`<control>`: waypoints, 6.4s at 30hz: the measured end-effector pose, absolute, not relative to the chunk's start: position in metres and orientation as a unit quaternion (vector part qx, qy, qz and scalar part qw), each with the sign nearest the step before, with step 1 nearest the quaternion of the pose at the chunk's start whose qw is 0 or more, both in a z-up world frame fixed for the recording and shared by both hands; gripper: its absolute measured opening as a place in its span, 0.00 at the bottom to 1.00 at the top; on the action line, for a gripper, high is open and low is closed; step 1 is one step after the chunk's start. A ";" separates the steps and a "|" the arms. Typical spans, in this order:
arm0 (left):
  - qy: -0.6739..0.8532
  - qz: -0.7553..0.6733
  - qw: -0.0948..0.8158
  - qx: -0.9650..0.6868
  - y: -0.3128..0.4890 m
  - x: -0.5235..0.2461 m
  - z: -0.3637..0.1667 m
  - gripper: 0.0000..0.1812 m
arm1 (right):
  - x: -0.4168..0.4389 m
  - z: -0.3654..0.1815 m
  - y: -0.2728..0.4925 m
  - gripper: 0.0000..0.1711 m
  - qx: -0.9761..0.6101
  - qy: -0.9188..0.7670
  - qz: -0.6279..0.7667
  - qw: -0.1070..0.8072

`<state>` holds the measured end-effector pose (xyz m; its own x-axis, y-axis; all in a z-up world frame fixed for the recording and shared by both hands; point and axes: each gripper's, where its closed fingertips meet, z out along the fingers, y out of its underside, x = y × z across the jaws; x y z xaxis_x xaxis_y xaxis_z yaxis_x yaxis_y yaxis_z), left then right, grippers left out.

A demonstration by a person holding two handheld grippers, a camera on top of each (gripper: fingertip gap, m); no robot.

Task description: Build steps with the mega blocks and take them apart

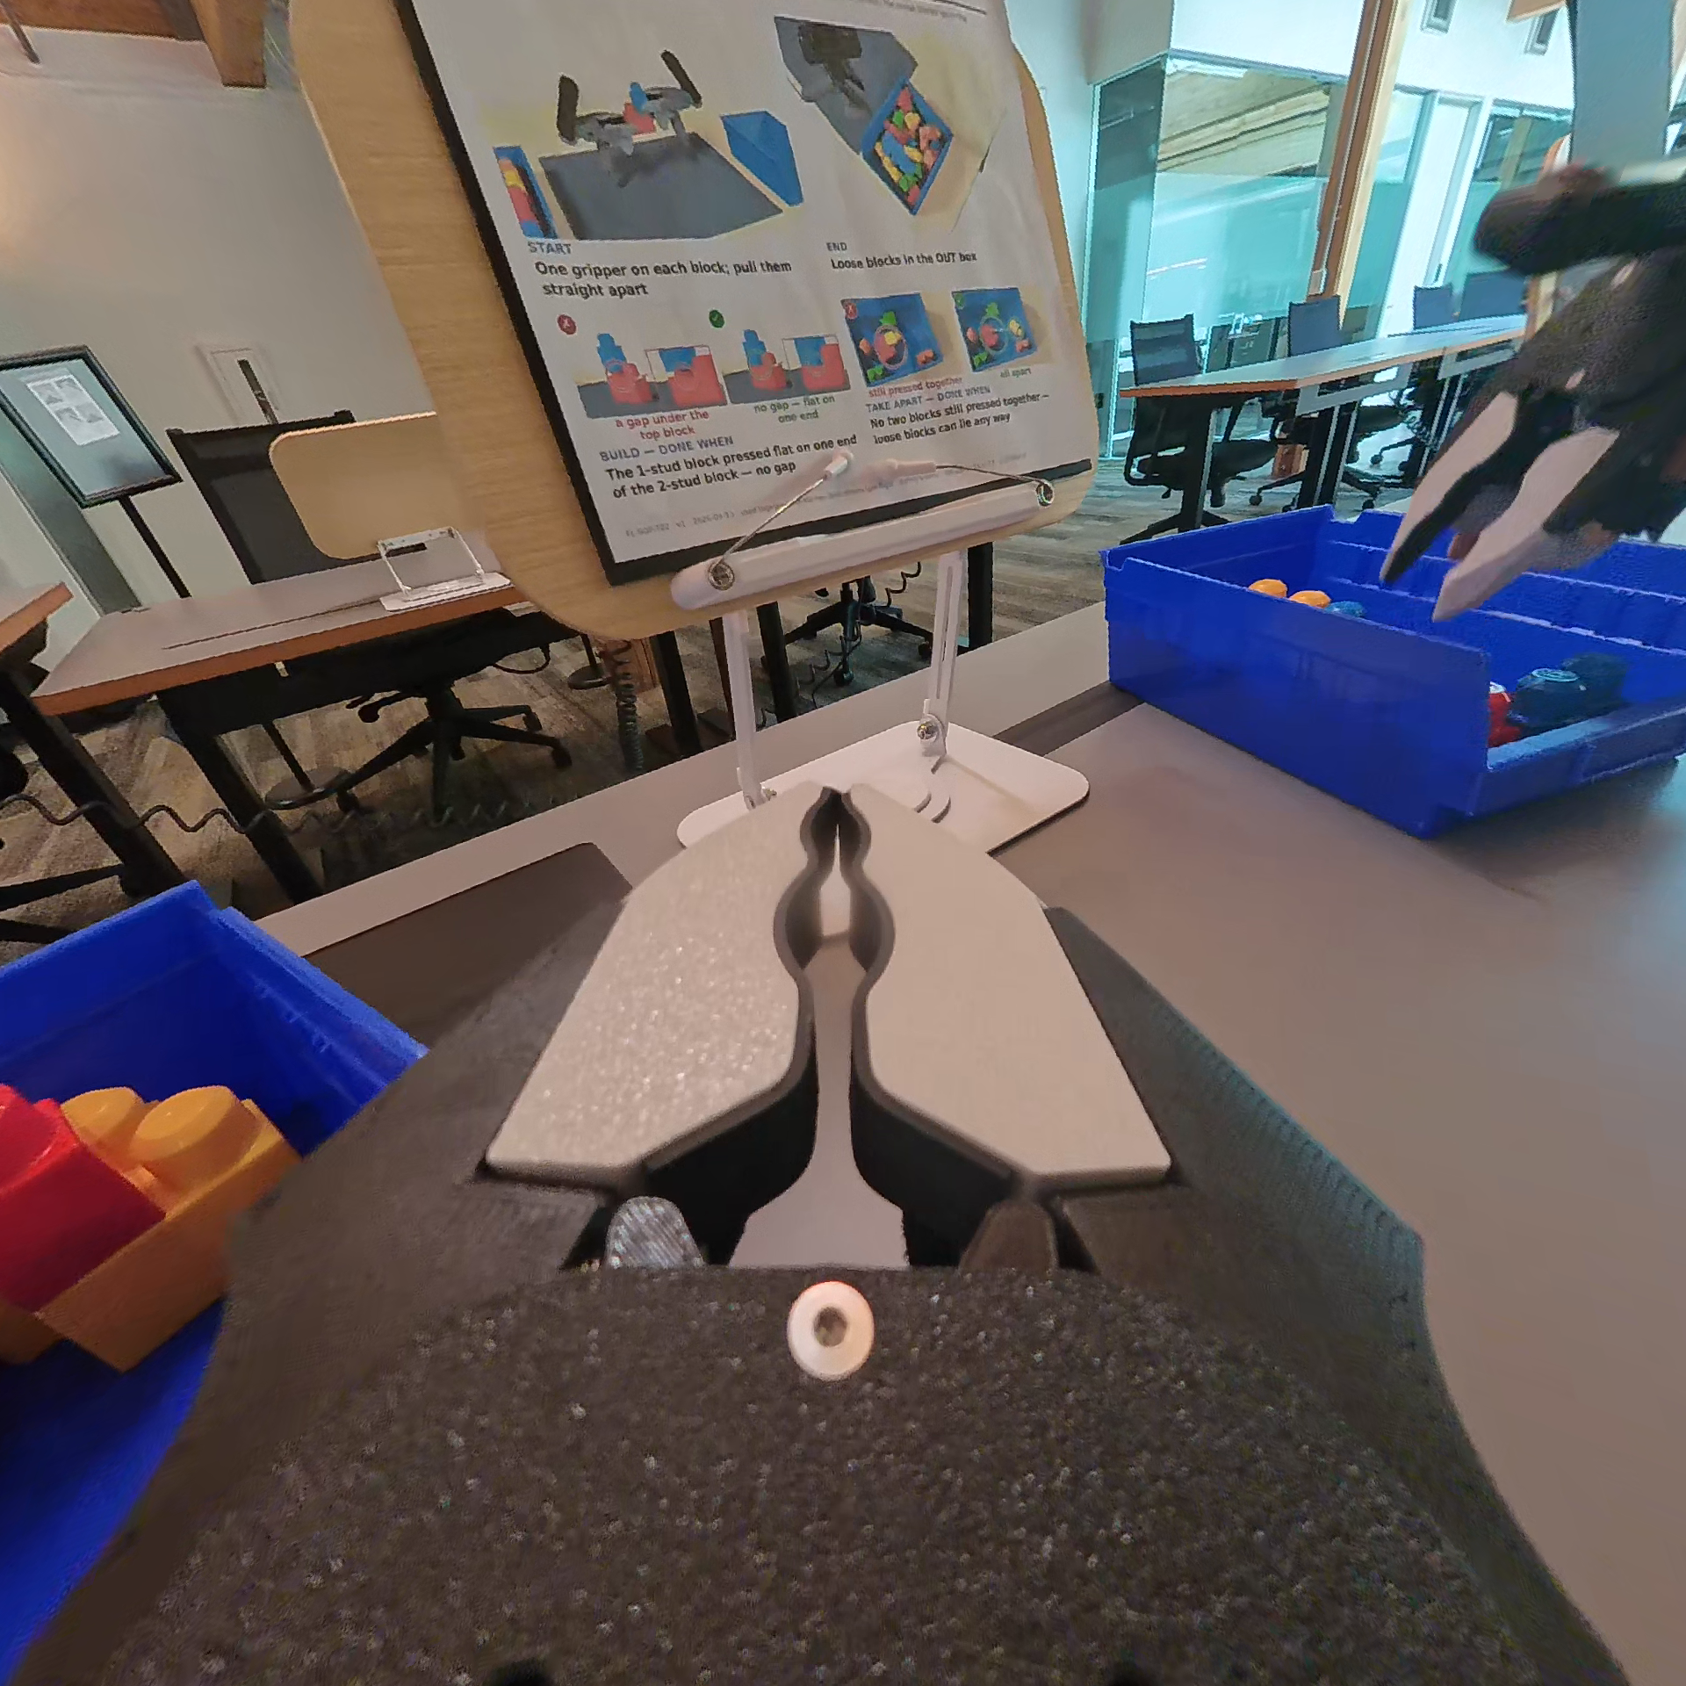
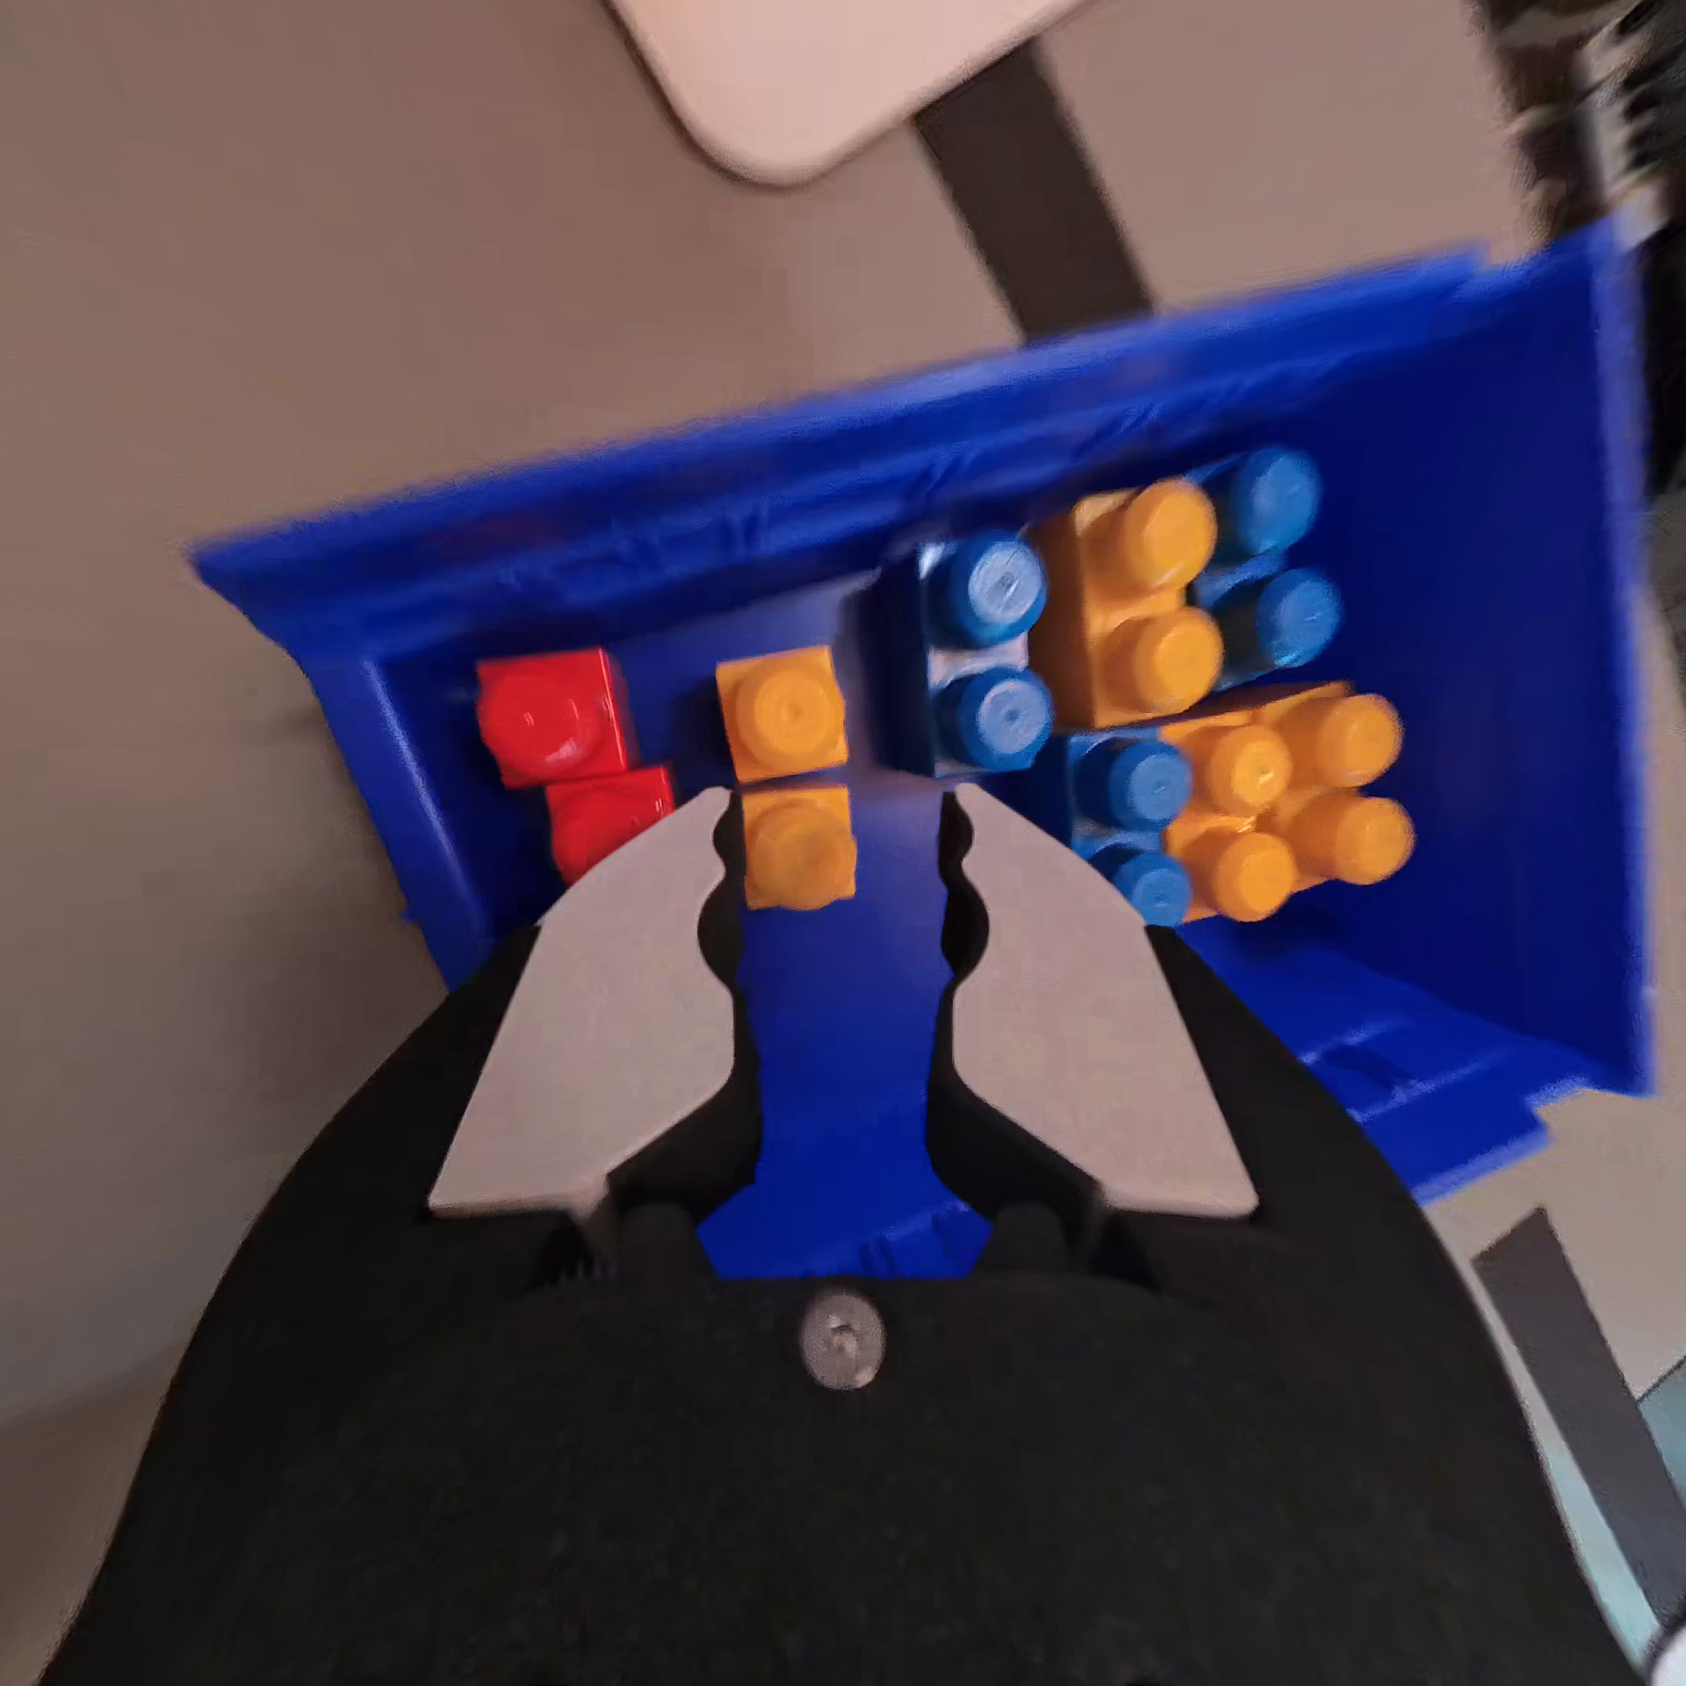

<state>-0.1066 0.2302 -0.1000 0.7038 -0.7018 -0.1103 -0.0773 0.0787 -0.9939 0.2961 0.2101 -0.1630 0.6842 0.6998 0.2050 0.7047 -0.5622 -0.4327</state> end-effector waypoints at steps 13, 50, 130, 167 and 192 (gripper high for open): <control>0.298 -0.240 0.672 -0.633 0.228 -0.107 -0.096 0.00 | 0.172 -0.035 0.215 0.08 -0.750 -0.216 0.116 0.614; 0.175 -0.101 0.639 -0.742 0.237 -0.286 -0.027 0.14 | 0.092 -0.096 0.205 0.00 -0.679 -0.206 0.225 0.668; 0.578 -0.074 0.490 -0.649 0.216 -0.148 -0.034 0.20 | 0.024 -0.077 0.156 0.15 -0.587 -0.344 0.328 0.655; 0.474 -0.474 0.491 -0.556 0.141 -0.030 -0.067 0.19 | 0.062 -0.067 0.135 0.24 -0.551 -0.340 0.464 0.605; 0.714 -0.107 0.210 -0.659 0.133 -0.042 -0.243 0.22 | 0.047 -0.082 0.141 0.24 -0.574 -0.347 0.441 0.595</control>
<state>-0.0418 0.1325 -0.2426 -0.0422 -0.9863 -0.1596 -0.8965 0.1079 -0.4297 0.0470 0.1409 -0.0815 0.3687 0.9248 -0.0935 -0.1264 -0.0497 -0.9907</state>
